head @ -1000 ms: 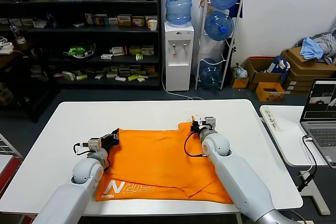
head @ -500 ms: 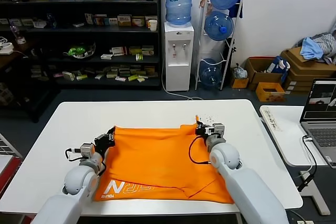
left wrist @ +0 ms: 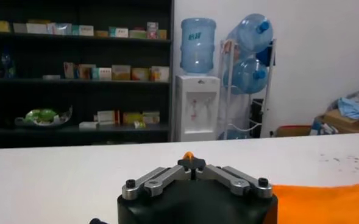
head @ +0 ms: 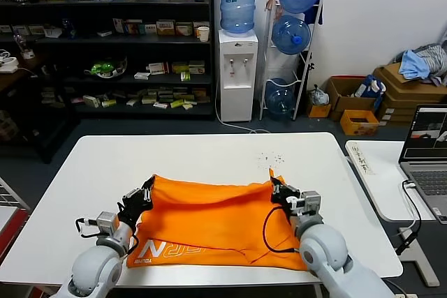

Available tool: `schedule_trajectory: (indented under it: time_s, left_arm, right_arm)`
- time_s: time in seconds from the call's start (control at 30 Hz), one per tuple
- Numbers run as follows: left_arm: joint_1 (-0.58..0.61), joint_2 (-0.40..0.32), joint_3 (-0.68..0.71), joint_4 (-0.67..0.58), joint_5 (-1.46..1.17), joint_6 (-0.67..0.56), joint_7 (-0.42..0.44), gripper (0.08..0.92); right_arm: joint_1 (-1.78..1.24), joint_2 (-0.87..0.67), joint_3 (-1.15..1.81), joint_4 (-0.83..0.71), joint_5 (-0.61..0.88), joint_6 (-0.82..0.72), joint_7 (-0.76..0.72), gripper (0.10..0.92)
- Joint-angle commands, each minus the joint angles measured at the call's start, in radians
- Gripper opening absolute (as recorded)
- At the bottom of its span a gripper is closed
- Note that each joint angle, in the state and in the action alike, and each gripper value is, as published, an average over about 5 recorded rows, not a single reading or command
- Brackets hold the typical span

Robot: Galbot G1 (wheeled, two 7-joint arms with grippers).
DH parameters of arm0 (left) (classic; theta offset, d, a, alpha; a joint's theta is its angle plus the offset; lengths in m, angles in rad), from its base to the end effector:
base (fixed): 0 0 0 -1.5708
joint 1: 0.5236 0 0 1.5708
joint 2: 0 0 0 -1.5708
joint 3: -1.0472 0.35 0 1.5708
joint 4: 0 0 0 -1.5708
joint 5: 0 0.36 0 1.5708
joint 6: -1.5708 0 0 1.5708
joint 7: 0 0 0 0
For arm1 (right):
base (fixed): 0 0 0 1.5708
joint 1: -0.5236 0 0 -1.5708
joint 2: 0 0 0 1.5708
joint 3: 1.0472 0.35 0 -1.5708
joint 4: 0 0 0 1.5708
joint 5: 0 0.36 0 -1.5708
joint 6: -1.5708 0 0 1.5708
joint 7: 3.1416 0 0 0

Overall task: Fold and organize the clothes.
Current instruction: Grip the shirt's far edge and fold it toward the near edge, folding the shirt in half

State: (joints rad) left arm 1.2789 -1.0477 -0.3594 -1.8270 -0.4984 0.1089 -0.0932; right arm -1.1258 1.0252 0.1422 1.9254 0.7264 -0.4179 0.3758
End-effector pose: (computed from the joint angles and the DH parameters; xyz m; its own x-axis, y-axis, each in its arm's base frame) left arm 0.2764 0.0800 -0.3248 -0.9659 0.1728 0.1929 0.1721 0.9849 -0.0207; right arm 0.2922 -0.0093 -0.2814 -0.8882 -0.1902 0.4183 -0.1589 0.9813 0.1090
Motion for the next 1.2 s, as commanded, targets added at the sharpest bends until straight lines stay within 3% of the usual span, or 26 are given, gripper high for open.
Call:
schedule_trajectory:
  time_s: [0.03,0.77,0.93,1.2]
  left_arm:
    - [0.159,0.001,-0.024,-0.140,0.035,-0.007,-0.004,0.092]
    - [0.292,-0.036,-0.082,-0.153,0.085,-0.040,-0.027,0.092]
    - [0.312,-0.037,-0.097,-0.154,0.094,-0.038,-0.012,0.166]
    - [0.346,-0.053,-0.125,-0.138,0.110,-0.035,-0.002,0.400]
  right_arm:
    - [-0.198,-0.064,0.054,0.205,0.007,-0.020,0.060,0.124]
    - [-0.313,-0.054,0.096,0.244,-0.008,-0.051,0.092,0.128]
    - [-0.319,-0.054,0.105,0.243,-0.034,-0.040,0.072,0.233]
    - [-0.357,-0.057,0.140,0.262,-0.092,-0.004,0.020,0.467]
